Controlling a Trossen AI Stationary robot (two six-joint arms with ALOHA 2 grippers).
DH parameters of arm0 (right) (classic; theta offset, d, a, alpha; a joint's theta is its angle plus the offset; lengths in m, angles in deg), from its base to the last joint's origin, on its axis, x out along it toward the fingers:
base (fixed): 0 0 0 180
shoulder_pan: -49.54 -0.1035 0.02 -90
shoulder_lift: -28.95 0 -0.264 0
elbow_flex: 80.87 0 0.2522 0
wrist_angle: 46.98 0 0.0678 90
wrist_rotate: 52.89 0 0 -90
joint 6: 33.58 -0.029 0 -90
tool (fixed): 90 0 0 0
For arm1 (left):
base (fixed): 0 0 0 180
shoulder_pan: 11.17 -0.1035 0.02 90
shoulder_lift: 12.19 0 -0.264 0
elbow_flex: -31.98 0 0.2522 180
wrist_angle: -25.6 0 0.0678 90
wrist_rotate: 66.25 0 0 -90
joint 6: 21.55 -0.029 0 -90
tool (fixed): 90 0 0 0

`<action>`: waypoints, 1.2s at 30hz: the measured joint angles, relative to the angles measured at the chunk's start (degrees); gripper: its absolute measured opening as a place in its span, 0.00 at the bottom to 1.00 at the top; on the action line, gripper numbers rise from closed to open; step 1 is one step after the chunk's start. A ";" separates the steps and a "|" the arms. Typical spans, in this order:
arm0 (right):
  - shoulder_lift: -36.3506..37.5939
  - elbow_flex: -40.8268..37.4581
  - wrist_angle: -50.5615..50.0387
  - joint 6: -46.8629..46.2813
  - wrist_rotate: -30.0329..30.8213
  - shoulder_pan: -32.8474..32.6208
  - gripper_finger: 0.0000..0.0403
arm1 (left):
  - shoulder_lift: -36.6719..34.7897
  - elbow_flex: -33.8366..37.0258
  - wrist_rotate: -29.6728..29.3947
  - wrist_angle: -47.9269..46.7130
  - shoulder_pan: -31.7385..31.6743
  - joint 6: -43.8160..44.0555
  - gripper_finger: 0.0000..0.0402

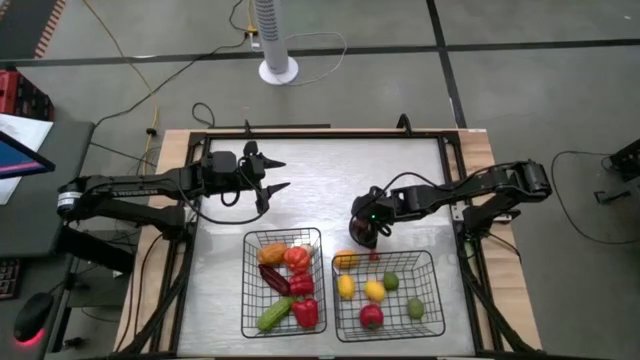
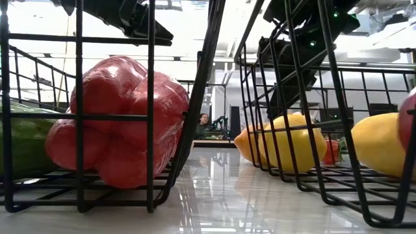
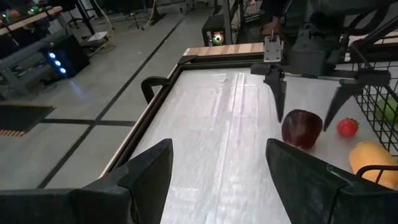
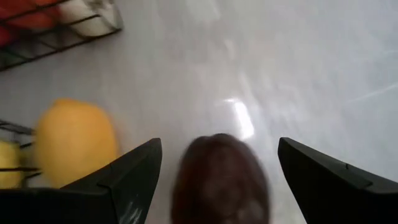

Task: Sort produce into baskets
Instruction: Put the red apple into the right black wire basket

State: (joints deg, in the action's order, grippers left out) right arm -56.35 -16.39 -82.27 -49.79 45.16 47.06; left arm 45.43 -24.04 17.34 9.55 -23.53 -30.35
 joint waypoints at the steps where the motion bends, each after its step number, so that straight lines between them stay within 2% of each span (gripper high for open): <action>1: 0.00 0.00 -0.12 0.26 1.37 0.00 0.87 | 0.00 0.00 0.00 0.00 0.00 0.00 0.61; 5: 0.00 0.02 -1.99 2.39 7.77 0.01 0.87 | 0.00 0.00 0.00 0.00 0.00 0.02 0.61; 8: 0.02 -0.38 -1.09 3.55 8.41 0.39 0.87 | 0.00 0.00 0.00 0.00 0.00 0.00 0.61; 21: -1.16 -2.98 1.61 3.15 6.16 -1.80 0.87 | 0.00 0.00 0.00 -0.35 0.02 -0.01 0.61; 27: -1.29 -3.23 0.82 2.91 0.96 -1.84 0.87 | 0.00 0.00 -0.01 -0.37 0.02 0.00 0.61; 36: -1.22 -6.82 -0.91 0.98 0.42 -0.21 0.87 | 0.00 0.00 0.00 -0.51 0.02 0.00 0.61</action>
State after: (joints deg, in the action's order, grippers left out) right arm -57.57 -23.20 -83.18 -48.80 45.58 46.85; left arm 45.43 -24.04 17.34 9.04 -23.51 -30.35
